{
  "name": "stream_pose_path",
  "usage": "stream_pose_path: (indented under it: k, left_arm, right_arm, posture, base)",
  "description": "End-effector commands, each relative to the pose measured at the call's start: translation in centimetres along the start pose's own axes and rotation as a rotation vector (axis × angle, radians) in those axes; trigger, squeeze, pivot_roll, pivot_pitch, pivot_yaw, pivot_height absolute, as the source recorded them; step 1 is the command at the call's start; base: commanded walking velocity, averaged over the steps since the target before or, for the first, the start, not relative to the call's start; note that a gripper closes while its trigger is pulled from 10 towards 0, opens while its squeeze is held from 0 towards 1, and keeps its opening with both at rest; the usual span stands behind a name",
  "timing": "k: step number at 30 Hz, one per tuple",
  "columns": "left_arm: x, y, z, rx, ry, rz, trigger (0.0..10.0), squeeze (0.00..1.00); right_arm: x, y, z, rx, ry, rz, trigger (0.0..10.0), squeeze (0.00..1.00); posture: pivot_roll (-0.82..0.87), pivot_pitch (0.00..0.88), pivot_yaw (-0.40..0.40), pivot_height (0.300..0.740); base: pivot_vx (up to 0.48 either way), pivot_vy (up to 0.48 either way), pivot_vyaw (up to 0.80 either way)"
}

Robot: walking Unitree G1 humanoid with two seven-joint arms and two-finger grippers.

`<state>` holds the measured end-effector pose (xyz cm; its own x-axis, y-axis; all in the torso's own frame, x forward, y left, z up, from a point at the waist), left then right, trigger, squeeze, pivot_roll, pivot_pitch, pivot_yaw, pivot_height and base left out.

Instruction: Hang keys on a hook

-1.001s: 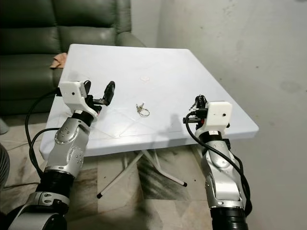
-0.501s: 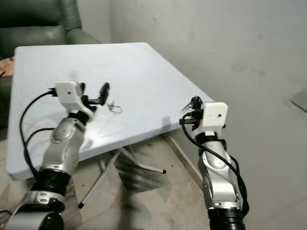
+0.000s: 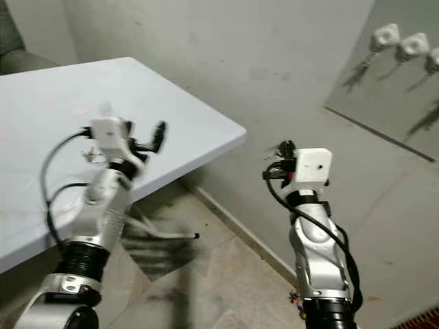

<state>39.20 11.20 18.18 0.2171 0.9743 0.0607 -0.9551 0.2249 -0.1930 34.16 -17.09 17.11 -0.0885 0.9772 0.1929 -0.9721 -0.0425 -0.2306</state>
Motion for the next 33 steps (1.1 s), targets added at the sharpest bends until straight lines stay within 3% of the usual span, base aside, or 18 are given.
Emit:
stream_pose_path:
  k: [1, 7, 19, 33]
  left_arm:
    - [0.10, -0.11, 0.37, -0.003, -0.014, -0.010, 10.0, 0.00]
    - [-0.11, -0.08, 0.30, 0.004, -0.005, -0.025, 10.0, 0.00]
    - [-0.29, -0.09, 0.36, 0.006, 0.023, -0.033, 10.0, 0.00]
    - [-0.38, -0.21, 0.48, 0.003, 0.044, -0.035, 10.0, 0.00]
  right_arm:
    - [0.13, -0.19, 0.67, -0.024, 0.004, 0.000, 10.0, 0.00]
    - [0.17, -0.20, 0.70, -0.025, 0.006, -0.001, 10.0, 0.00]
    - [0.63, 0.01, 1.07, -0.050, 0.004, 0.038, 10.0, 0.00]
    - [0.52, 0.24, 1.13, -0.052, 0.010, 0.038, 10.0, 0.00]
  posture:
    - [-0.01, 0.000, -0.071, 0.711]
    - [-0.01, 0.000, -0.070, 0.711]
    - [-0.01, 0.000, -0.072, 0.711]
    - [-0.02, 0.000, -0.073, 0.711]
  base:
    - [0.000, 0.000, -0.77]
    - [0.000, 0.000, -0.77]
    - [0.000, 0.000, 0.00]
    - [0.297, 0.000, 0.00]
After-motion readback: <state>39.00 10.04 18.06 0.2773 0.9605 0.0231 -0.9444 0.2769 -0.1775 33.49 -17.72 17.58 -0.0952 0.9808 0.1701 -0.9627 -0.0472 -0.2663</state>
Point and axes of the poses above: a point about 5 cm out from each wrist's last joint towards the gripper, its own y axis pointing back from the gripper into the wrist, its own z axis along the axis of the wrist's last joint, x = y × z, the point moved 3 cm from there along -y, pointing out of the wrist towards the gripper, and after that the axes turned 13 degrees about -y, right-handed, at the moved point
